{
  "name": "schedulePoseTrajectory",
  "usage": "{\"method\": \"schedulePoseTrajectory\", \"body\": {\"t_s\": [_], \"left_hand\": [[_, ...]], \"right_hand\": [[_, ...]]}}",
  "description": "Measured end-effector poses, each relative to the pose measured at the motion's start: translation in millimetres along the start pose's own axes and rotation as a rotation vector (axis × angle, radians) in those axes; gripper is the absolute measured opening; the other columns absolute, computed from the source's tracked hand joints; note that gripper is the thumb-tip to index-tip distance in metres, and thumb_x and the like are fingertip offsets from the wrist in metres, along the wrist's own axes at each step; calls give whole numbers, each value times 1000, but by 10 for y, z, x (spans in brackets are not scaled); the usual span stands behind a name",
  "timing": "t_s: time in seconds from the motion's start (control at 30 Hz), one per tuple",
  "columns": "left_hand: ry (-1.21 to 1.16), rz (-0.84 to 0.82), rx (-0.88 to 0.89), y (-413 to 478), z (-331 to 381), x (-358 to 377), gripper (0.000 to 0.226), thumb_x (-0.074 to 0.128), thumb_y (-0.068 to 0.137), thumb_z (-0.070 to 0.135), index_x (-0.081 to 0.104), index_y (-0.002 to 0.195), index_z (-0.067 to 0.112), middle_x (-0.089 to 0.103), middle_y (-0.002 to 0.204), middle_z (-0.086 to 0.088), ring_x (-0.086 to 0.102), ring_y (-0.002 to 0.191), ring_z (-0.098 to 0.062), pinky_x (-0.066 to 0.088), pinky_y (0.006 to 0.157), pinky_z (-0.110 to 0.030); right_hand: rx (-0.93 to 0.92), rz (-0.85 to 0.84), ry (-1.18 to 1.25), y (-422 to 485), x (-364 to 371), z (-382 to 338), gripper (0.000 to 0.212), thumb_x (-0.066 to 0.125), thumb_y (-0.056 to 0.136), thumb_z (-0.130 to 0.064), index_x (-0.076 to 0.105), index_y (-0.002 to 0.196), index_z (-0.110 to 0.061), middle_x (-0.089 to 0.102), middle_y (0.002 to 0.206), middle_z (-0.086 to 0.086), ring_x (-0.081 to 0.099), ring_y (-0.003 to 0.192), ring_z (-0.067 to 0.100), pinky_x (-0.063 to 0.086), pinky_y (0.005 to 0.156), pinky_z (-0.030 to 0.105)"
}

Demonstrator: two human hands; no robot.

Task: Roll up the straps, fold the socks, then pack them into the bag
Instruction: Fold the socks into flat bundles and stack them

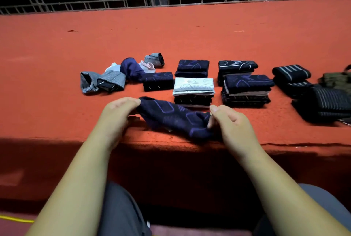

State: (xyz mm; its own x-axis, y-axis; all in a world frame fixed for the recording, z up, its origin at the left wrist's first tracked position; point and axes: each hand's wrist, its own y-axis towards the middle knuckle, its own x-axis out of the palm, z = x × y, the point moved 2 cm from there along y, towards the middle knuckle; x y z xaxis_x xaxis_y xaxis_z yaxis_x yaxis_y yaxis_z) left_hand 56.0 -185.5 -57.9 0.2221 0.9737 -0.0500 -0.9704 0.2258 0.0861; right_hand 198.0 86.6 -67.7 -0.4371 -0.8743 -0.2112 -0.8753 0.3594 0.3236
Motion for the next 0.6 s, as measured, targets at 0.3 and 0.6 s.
{"method": "schedulePoseTrajectory", "body": {"t_s": [0.3,0.6], "left_hand": [[541,36,101,-150,44,8,37,82,88,49,68,82,16,64,69,9,50,61,-8,43,63,-31],[670,-196,309,-233,135,168,12,83,90,26,80,98,33,75,96,18,57,74,-4,46,70,-21]], "right_hand": [[-157,154,-367,127,88,90,16,79,89,-27,63,86,-26,55,100,-7,56,96,10,47,93,32],[-43,-299,-680,189,219,90,26,64,87,-53,73,110,-45,68,103,-20,51,106,14,39,99,42]]}}
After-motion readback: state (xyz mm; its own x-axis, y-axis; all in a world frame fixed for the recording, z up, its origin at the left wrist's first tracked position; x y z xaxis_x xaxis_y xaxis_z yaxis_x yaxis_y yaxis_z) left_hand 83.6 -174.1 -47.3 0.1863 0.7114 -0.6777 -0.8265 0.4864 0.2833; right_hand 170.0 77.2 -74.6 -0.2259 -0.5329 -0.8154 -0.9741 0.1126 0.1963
